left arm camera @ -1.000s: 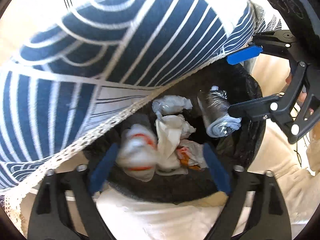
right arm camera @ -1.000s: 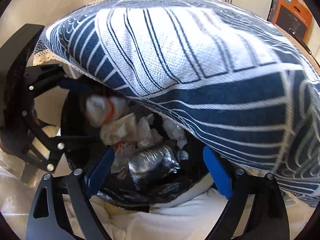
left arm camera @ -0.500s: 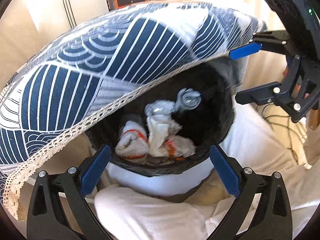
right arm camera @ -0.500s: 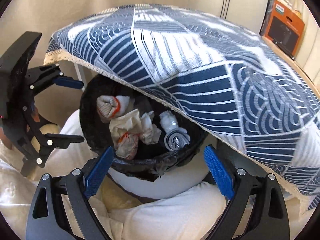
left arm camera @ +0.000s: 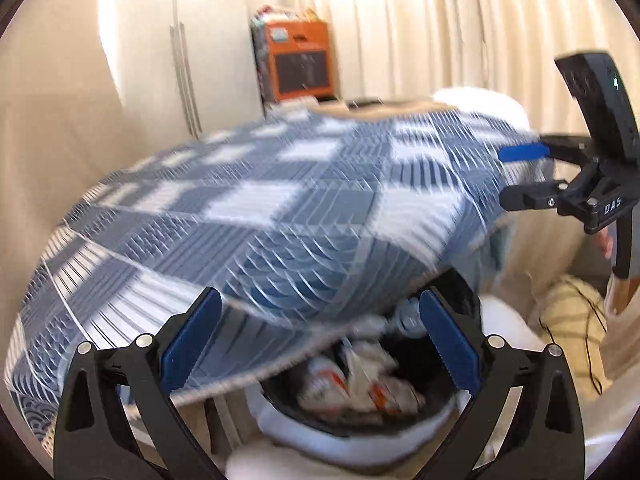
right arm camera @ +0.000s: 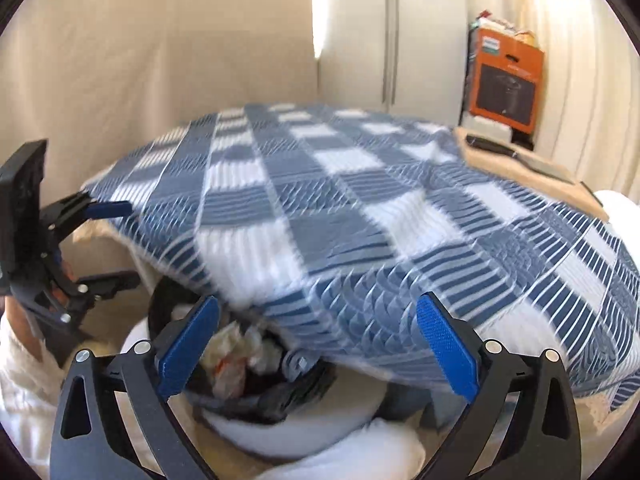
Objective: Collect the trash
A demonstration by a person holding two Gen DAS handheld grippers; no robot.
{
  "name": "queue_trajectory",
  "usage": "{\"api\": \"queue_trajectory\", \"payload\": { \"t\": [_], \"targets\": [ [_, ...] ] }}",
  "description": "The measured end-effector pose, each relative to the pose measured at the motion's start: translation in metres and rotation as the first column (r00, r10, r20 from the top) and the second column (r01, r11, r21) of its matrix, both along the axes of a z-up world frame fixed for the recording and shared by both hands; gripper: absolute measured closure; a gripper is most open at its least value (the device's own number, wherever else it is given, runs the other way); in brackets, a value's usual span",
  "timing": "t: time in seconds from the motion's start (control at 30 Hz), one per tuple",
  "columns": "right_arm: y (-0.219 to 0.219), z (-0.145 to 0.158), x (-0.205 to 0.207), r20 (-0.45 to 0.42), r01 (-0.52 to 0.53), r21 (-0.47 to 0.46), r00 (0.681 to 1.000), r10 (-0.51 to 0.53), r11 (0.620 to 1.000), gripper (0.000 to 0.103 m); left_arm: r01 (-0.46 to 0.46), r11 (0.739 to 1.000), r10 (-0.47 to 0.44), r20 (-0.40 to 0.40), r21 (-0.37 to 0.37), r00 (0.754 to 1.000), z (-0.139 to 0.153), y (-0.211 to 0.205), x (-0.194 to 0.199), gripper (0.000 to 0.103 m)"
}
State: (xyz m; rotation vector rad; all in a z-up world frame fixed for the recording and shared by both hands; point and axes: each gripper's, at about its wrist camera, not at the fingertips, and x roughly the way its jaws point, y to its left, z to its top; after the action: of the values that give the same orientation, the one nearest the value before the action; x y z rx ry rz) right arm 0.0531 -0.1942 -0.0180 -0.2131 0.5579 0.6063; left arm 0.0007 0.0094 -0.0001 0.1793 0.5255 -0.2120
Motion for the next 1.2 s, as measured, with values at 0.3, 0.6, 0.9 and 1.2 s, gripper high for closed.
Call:
{"api": "queue_trajectory", "payload": {
  "t": [0.3, 0.6, 0.9, 1.2],
  "targets": [
    [0.015, 0.024, 0.057, 0.08, 0.005, 0.026, 0.997, -0.007, 1.0, 0.008, -0.233, 0.972, 0.235, 0.122, -0.024, 0.964, 0.028, 0.031, 0.053, 0.006],
    [0.03, 0.025, 0.109, 0.111, 0.029, 0.1, 0.993, -0.041, 0.995, 0.008, -0.296, 0.952, 0.306, 0.173, -0.08, 0.936, 0.032, 0.043, 0.082, 0.006],
    [0.034, 0.02, 0.13, 0.108, 0.019, 0.113, 0.994, -0.031, 0.993, 0.008, -0.281, 0.953, 0.295, 0.141, -0.111, 0.945, 0.024, 0.052, 0.1, 0.006],
    [0.035, 0.016, 0.125, 0.126, 0.016, 0.125, 0.992, -0.032, 0.992, 0.008, -0.287, 0.951, 0.299, 0.111, -0.115, 0.948, 0.02, 0.053, 0.104, 0.006]
  ]
}}
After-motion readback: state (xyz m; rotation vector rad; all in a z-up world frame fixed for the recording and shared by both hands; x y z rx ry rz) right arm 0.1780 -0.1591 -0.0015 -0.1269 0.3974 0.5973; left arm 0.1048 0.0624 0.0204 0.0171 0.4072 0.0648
